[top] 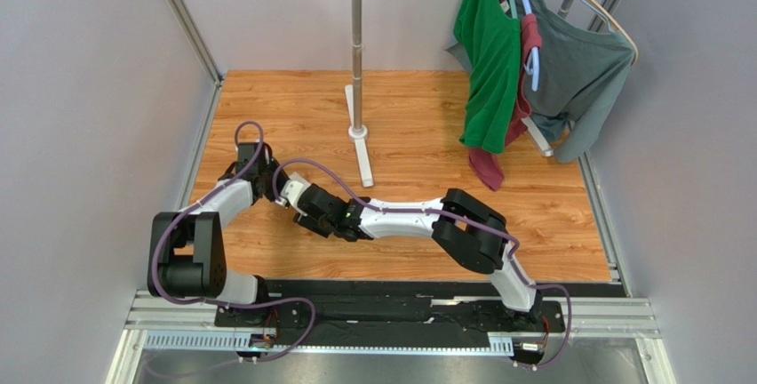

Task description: Fold the napkin, place the utensils inside, and roll it up

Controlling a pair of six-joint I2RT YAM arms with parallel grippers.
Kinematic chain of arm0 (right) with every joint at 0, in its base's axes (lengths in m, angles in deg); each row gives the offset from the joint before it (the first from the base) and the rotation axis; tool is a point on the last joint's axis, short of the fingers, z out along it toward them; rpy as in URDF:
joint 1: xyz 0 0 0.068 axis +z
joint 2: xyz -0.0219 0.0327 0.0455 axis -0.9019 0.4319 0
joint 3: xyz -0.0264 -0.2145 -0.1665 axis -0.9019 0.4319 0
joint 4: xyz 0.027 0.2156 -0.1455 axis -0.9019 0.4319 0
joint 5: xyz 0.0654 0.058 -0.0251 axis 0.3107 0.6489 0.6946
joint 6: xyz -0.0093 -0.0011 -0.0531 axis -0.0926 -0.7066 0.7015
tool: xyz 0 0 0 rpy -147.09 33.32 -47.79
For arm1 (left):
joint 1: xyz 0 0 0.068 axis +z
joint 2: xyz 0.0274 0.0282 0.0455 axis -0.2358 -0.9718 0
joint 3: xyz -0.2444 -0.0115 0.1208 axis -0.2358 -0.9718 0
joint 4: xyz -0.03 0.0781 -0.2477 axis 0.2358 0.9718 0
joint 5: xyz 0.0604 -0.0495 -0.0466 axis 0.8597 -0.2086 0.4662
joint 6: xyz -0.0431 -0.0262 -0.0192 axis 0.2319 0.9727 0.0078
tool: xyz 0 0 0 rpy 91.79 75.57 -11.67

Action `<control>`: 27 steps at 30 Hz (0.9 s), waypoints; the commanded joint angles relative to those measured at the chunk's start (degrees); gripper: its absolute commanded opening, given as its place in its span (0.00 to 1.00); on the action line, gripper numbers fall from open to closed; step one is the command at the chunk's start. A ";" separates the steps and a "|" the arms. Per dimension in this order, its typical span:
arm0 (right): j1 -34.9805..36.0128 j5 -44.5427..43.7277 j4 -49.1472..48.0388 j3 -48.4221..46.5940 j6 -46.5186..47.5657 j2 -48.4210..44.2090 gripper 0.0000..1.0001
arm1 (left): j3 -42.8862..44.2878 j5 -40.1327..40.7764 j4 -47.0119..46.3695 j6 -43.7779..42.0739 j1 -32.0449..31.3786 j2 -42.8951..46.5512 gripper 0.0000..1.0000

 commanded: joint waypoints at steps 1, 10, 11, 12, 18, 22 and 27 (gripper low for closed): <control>0.33 -3.01 -1.16 -1.65 0.83 2.41 0.53 | 1.89 0.11 0.45 -1.23 -0.05 0.00 0.20; -0.20 -7.59 -0.72 -3.58 -1.11 5.40 0.46 | 1.89 -0.24 0.62 -1.06 -0.05 0.96 0.23; -0.37 -7.68 -0.46 -3.94 -1.37 5.75 0.44 | 1.89 -0.24 0.53 -1.06 -0.05 1.31 0.24; -0.46 -7.68 -0.11 -4.20 -1.81 6.01 0.43 | 1.89 -0.42 0.53 -0.88 -0.05 1.49 0.26; -1.87 -6.27 0.95 -4.55 -3.92 6.90 0.35 | 3.11 1.41 4.11 0.26 -0.14 4.39 0.54; -2.83 -4.69 1.30 -5.08 -5.58 7.07 0.32 | 4.70 4.06 8.70 0.61 0.82 7.99 0.65; -4.15 -1.88 4.11 -8.94 -7.52 9.17 0.32 | 5.31 -0.14 12.13 1.05 8.01 11.95 0.76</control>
